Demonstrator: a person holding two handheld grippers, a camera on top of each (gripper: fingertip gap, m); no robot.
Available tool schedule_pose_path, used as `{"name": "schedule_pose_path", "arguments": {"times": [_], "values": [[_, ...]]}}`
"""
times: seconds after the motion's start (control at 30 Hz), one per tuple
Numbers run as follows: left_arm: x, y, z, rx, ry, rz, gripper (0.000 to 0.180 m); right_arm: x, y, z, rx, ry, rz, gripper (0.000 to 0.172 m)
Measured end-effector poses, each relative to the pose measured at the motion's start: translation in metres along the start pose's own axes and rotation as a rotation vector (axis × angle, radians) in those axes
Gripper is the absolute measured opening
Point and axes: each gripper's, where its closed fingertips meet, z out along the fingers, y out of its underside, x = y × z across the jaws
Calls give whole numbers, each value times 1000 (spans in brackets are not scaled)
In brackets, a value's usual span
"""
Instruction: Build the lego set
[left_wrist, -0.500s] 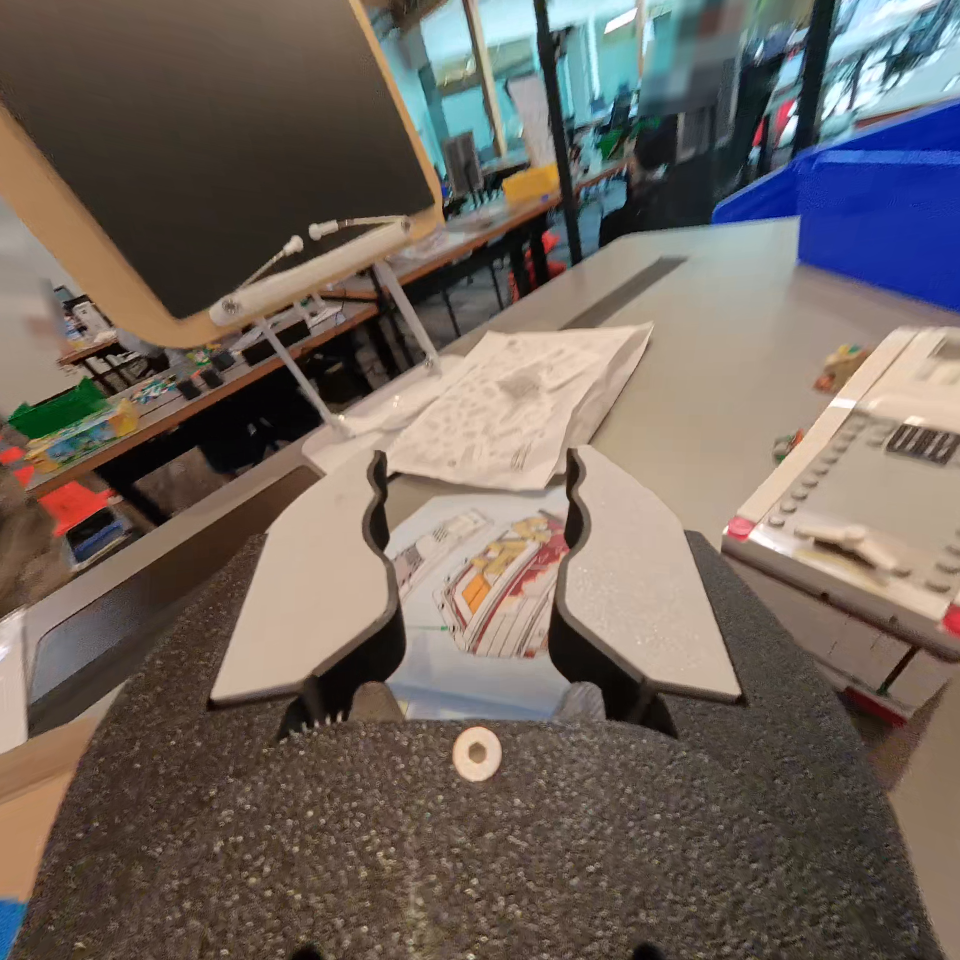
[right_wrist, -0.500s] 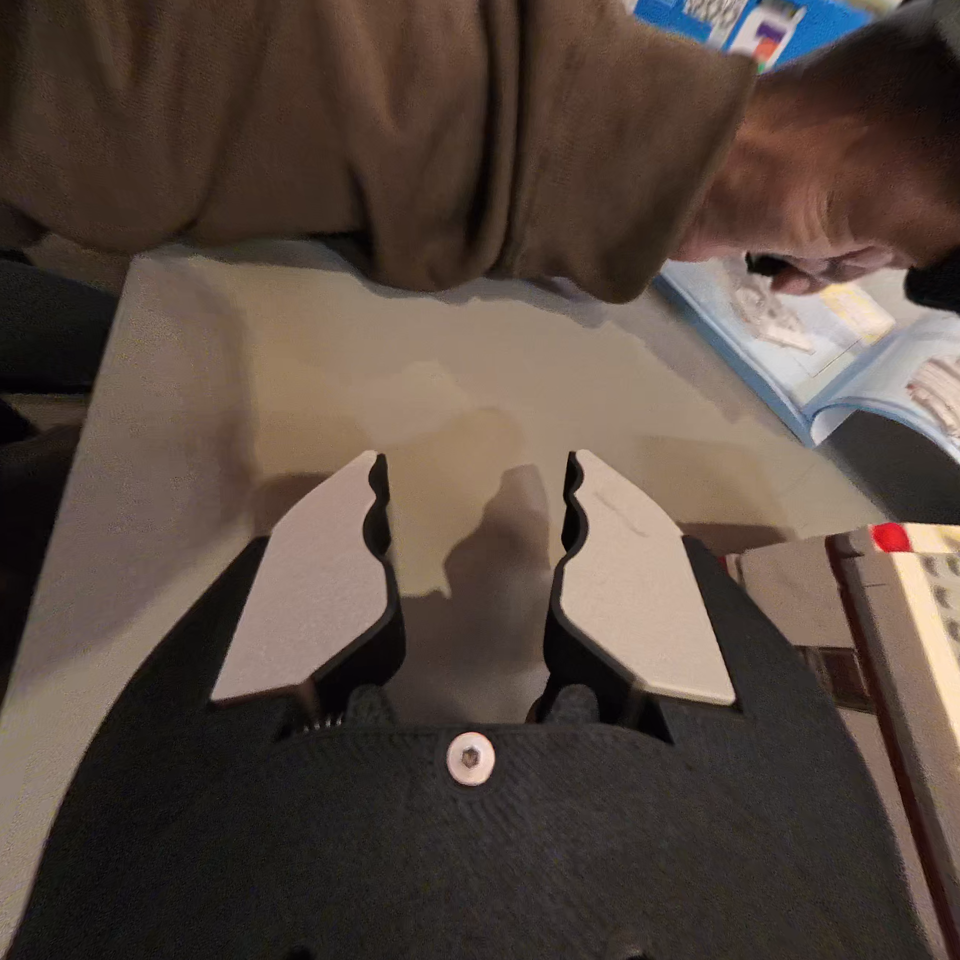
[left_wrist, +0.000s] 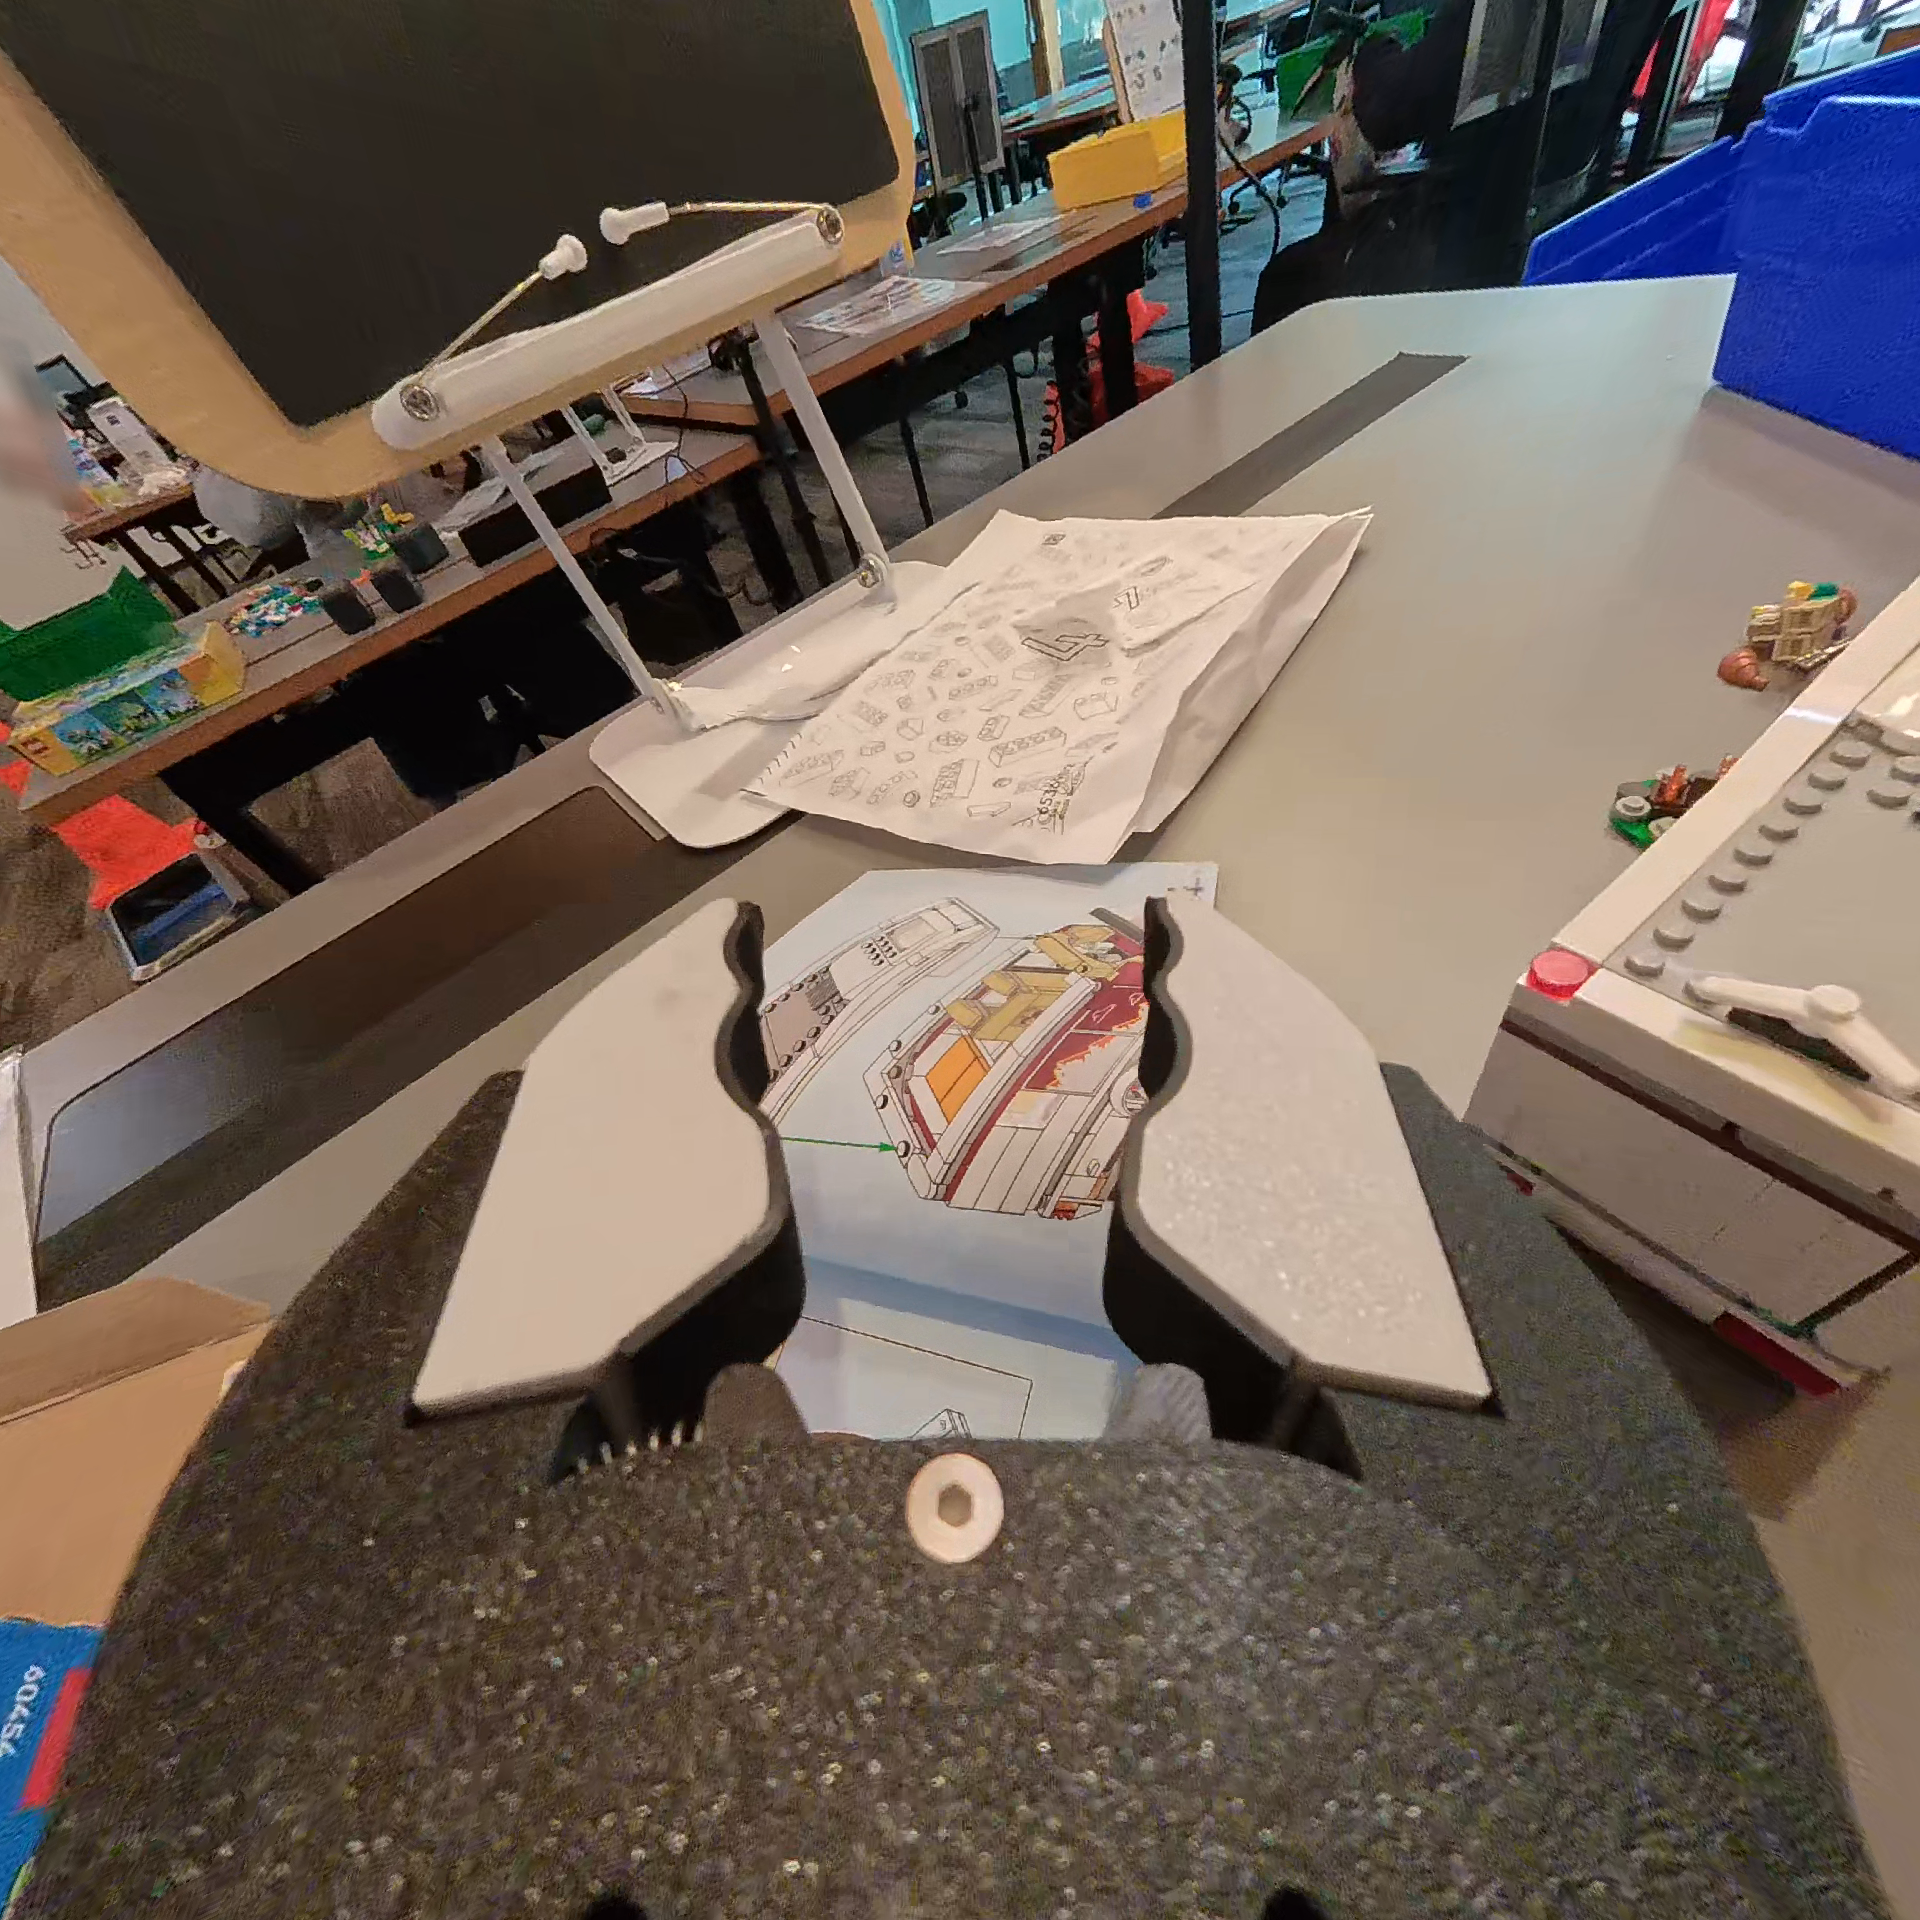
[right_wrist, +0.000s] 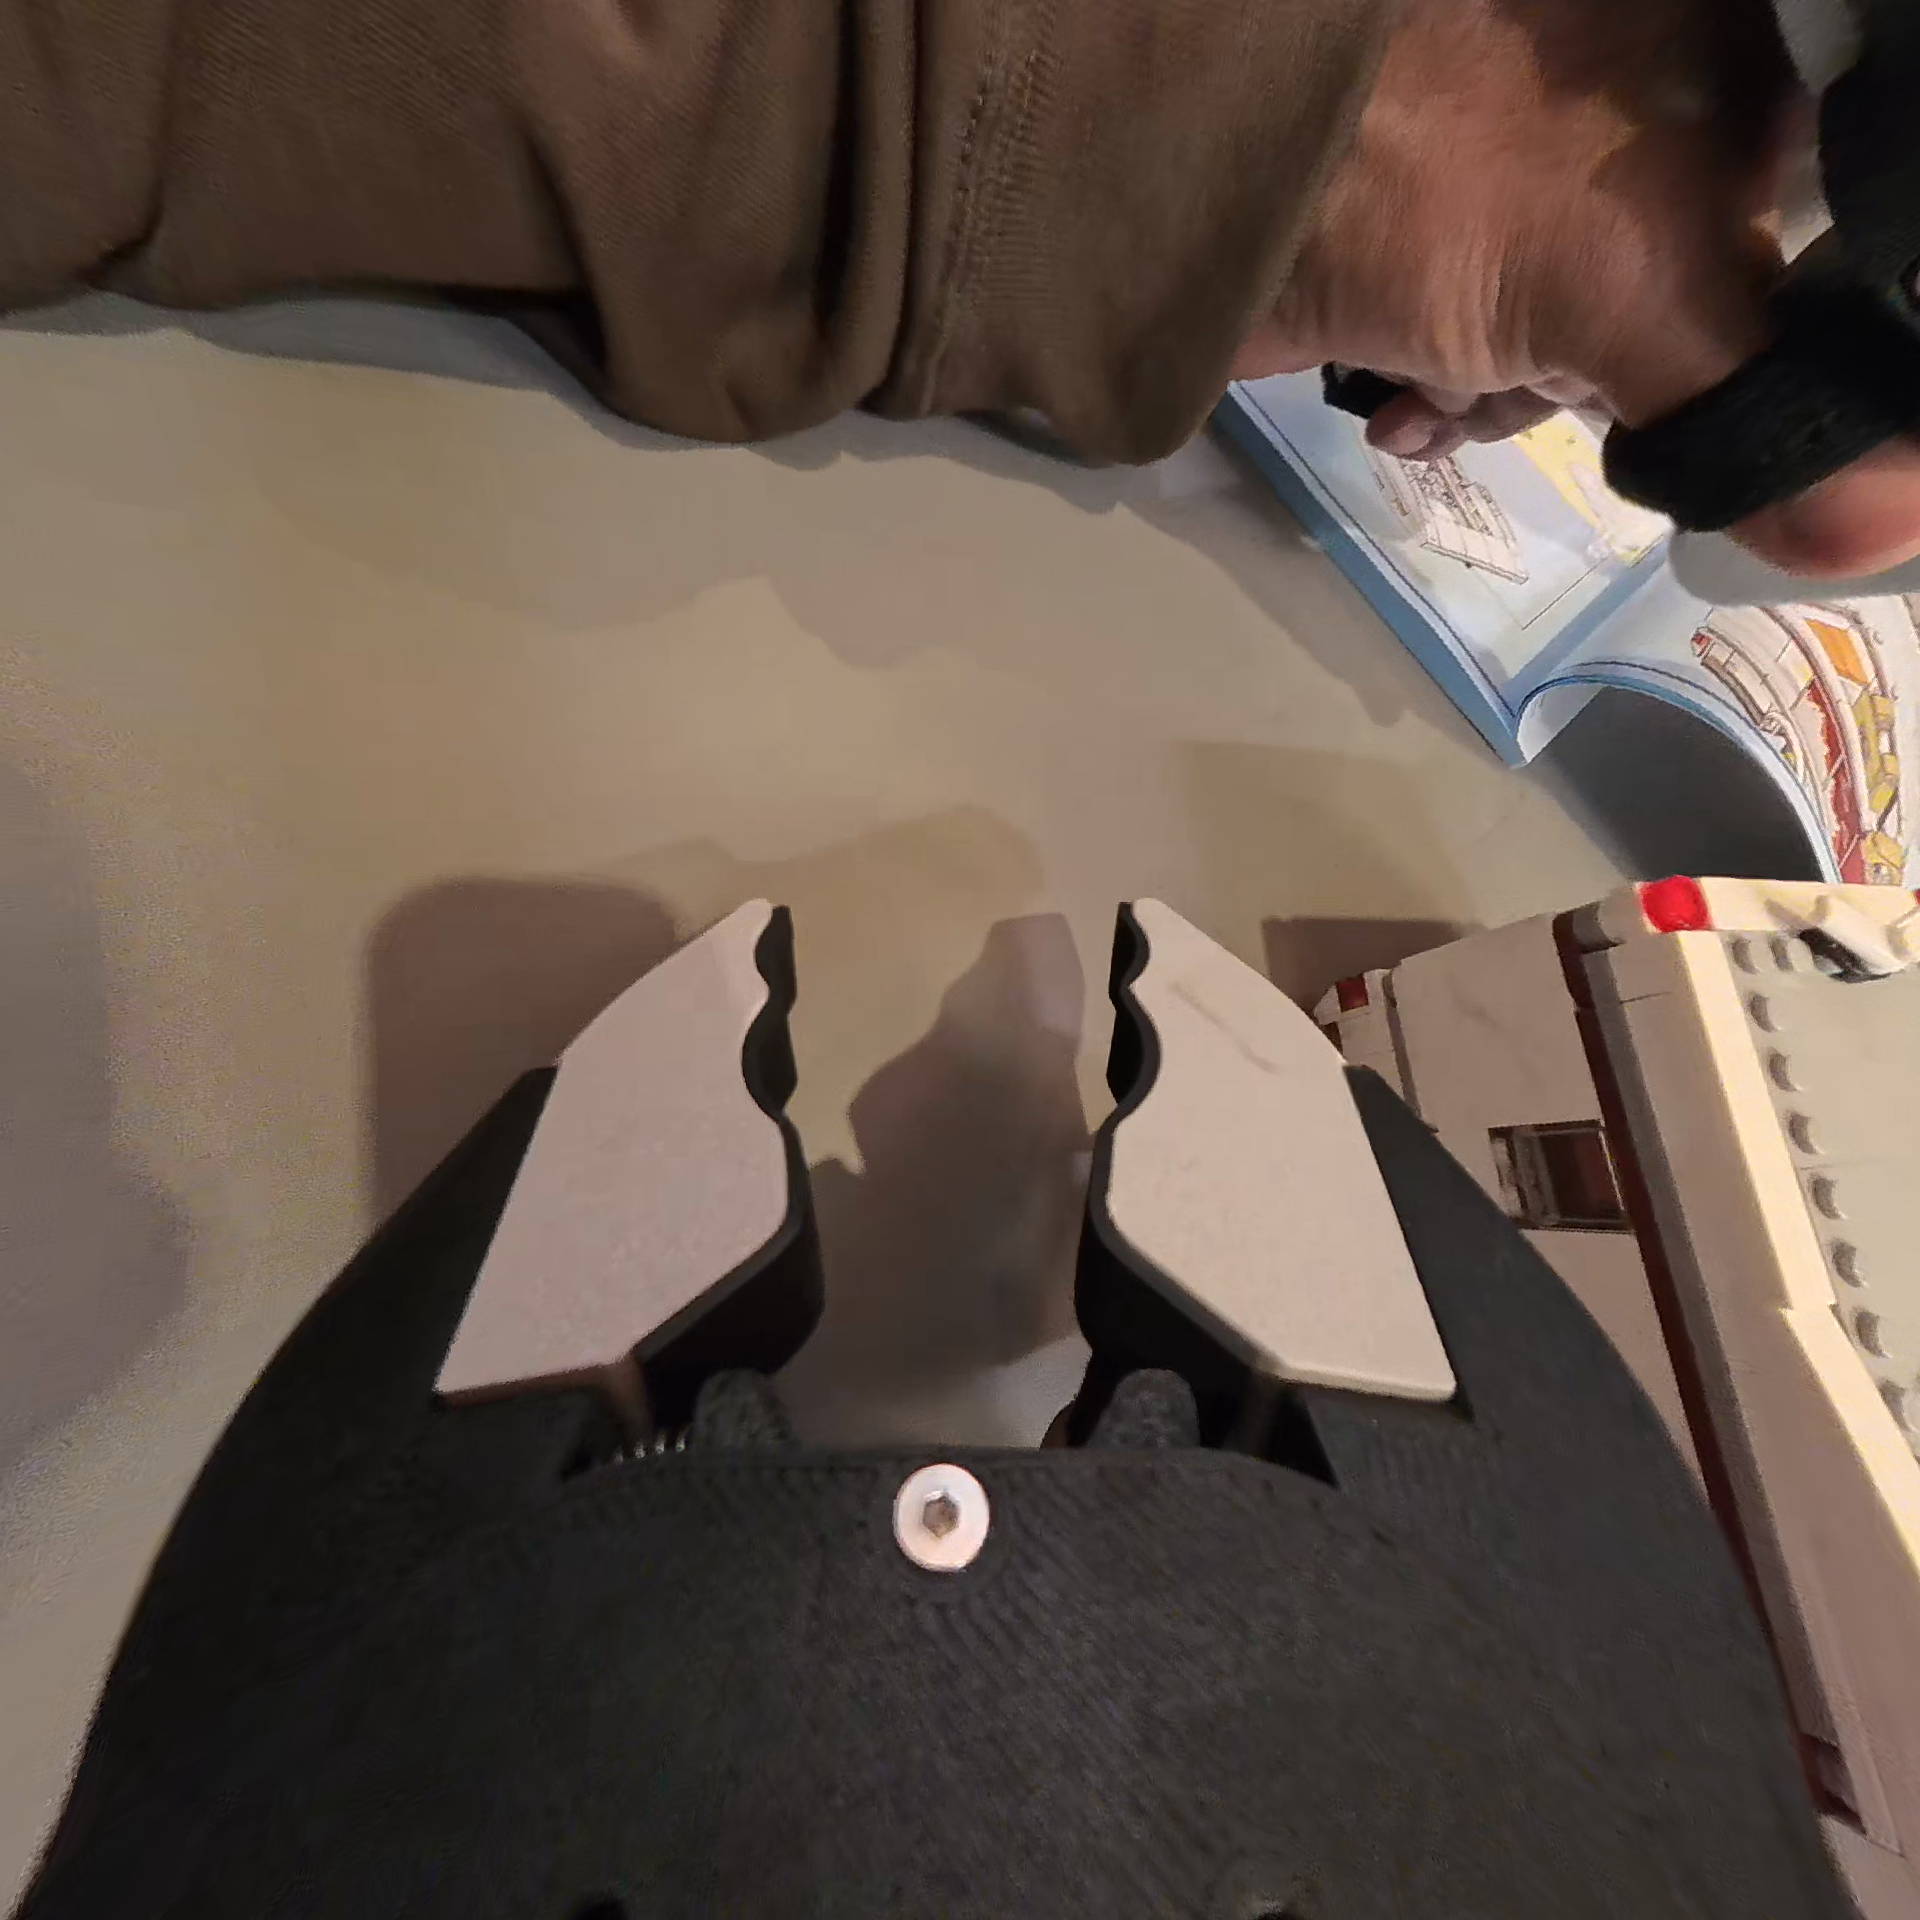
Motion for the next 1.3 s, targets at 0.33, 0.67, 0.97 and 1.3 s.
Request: {"name": "schedule_pose_path", "arguments": {"times": [0.33,0.67,0.97,1.3], "values": [[2,7,1,-70,19,19,76,1,1,0,-12,-6,23,58],[27,25,6,-195,131,126,72,-3,3,2,-27,-67,42,56],[25,25,10,-218,92,64,80,-4,2,1,-24,-67,36,56],[35,28,14,-227,119,87,79,-5,2,1,-22,-70,31,55]]}}
